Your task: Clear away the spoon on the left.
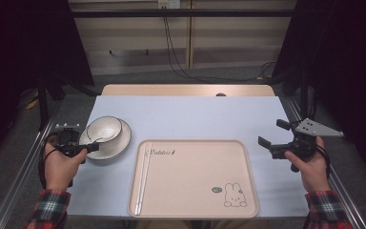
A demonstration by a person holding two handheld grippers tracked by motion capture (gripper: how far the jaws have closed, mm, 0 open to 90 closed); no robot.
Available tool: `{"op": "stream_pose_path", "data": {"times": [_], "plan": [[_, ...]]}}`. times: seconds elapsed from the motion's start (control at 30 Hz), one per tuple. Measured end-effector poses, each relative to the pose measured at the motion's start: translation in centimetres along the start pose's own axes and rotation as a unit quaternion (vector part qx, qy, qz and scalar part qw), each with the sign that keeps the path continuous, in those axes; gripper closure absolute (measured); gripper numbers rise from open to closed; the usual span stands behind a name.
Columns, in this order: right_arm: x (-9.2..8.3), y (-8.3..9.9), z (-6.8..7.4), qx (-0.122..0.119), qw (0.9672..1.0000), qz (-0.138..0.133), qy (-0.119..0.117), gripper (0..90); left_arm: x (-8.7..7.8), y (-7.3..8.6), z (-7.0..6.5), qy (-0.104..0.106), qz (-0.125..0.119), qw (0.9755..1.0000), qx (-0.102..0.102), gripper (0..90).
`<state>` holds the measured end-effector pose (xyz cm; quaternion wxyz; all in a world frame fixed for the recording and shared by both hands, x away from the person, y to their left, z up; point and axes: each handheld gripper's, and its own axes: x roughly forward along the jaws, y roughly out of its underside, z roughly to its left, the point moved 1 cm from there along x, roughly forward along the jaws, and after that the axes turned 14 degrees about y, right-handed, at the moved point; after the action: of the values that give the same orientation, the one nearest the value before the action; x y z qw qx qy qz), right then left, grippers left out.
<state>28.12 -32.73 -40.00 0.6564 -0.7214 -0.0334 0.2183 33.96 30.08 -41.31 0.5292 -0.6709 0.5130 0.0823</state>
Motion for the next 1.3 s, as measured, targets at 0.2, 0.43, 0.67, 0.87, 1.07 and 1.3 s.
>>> {"op": "stream_pose_path", "data": {"times": [0.2,0.43,0.67,0.87,1.07,1.3], "plan": [[0.0,0.0,-0.1,0.002,1.0000,-0.001,0.000,0.2,-0.1,0.1,0.8,-0.007,-0.007,0.9999,-0.003,90.0],[0.1,0.0,0.1,0.001,1.0000,0.002,0.000,0.2,-0.4,-0.2,1.3,-0.018,-0.009,0.9998,-0.003,90.0],[0.1,0.1,0.1,-0.001,1.0000,0.003,-0.002,0.2,-0.4,-0.5,1.6,-0.027,-0.015,0.9995,-0.005,90.0],[0.1,0.1,0.1,-0.001,1.0000,0.003,-0.003,0.2,-0.2,-0.6,2.0,-0.031,-0.019,0.9993,-0.008,90.0],[0.1,0.0,0.1,0.000,1.0000,0.002,0.001,0.3,-0.2,-0.9,2.2,-0.035,-0.022,0.9991,-0.008,90.0],[0.0,0.0,0.0,-0.002,1.0000,0.002,0.001,0.3,-0.2,-1.3,2.4,-0.043,-0.021,0.9988,-0.010,90.0]]}}
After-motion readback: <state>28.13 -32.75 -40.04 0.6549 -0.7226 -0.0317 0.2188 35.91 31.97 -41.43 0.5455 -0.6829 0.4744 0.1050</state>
